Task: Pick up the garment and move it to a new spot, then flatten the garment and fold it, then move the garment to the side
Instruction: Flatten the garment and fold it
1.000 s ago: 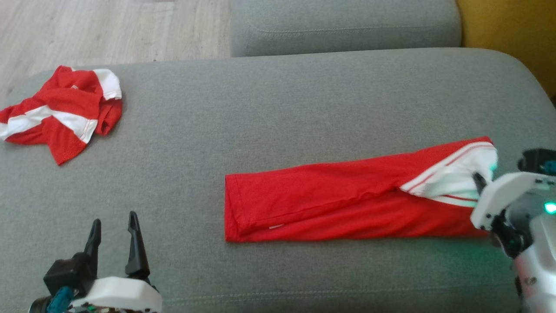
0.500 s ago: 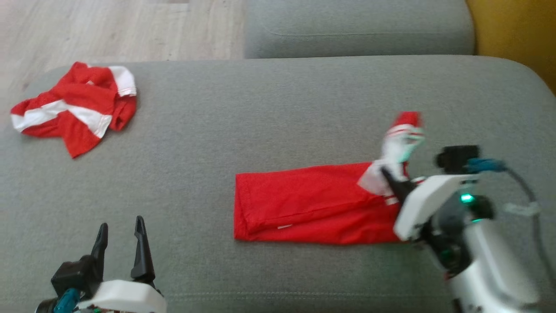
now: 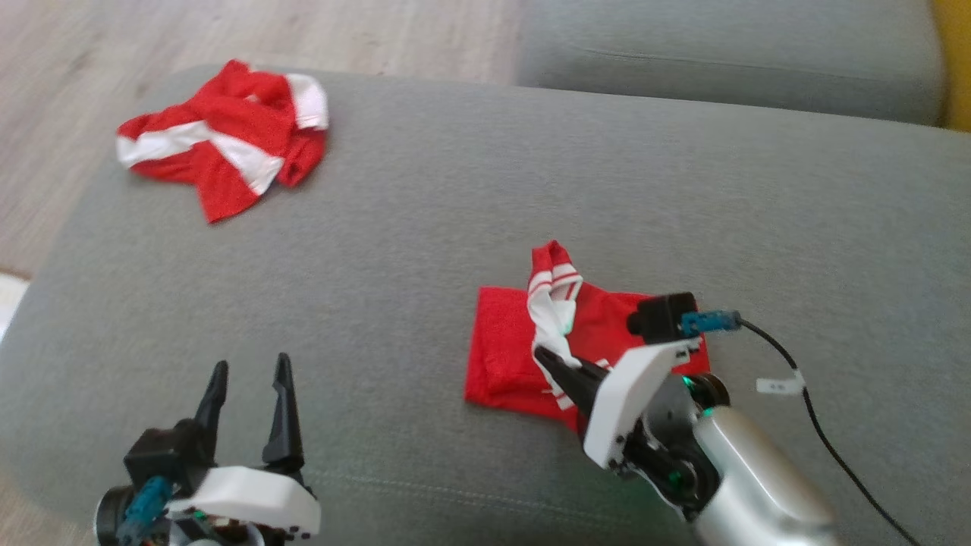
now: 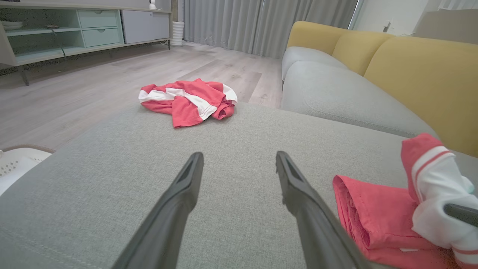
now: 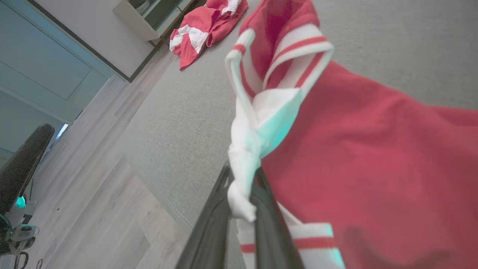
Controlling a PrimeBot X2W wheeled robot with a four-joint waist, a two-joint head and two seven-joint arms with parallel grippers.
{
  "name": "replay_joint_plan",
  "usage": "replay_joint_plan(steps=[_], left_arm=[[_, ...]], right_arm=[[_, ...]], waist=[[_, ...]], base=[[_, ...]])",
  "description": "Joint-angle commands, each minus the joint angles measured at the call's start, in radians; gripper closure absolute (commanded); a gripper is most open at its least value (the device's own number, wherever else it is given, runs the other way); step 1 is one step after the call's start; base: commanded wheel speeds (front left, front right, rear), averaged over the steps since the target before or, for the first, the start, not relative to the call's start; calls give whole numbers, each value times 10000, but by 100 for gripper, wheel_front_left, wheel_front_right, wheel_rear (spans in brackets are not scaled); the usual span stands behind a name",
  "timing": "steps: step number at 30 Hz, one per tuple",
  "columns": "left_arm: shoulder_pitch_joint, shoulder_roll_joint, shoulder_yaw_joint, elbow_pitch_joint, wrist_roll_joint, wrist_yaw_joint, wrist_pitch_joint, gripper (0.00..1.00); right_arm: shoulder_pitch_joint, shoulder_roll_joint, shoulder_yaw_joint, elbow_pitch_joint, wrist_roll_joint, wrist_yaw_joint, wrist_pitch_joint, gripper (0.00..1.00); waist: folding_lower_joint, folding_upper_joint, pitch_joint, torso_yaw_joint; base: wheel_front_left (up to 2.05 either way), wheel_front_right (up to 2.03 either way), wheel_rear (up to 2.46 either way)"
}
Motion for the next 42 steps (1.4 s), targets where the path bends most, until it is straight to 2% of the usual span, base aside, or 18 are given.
replay_joint_plan(steps=[1,9,10,11,12,21,26,33,42], left_arm=[[-647,100,305,-230,134,-35,-5,0],[-902,-141,44,-61,200,-157,1,0],[-914,-162,34,-33,199,-165,-14,0],[-920,-179,25,-5,195,-174,-32,0],[-923,-195,19,23,191,-182,-49,0],[-873,-275,-11,187,133,-203,-150,0],[-937,-320,-84,192,171,-222,-176,0],[-1155,-428,-203,277,273,-317,-291,0],[-1230,-731,-85,786,288,-552,-875,0]], right_arm=[[-850,134,387,-36,296,67,-334,100],[-2008,136,964,2084,1066,67,-1233,100],[-2133,136,990,2362,1147,67,-1376,98],[-2250,136,1034,2606,1236,67,-1532,51],[-2358,136,1092,2792,1361,67,-1712,0],[-3117,136,2020,3067,2597,67,-2842,0],[-3671,137,2297,3104,2614,67,-3555,0],[-4260,128,1720,4174,484,67,-5168,0],[-2819,-328,-615,4571,-1662,67,-6327,0]], waist=[[0,0,86,410],[0,0,223,1093],[0,0,234,1126],[0,0,243,1151],[0,0,256,1169],[0,0,131,756],[0,0,18,307],[0,0,-150,-346],[0,0,-550,-1067]], base=[[0,0,0],[0,0,0],[0,0,0],[0,0,0],[0,0,0],[0,0,0],[0,0,0],[0,0,0],[0,0,0]])
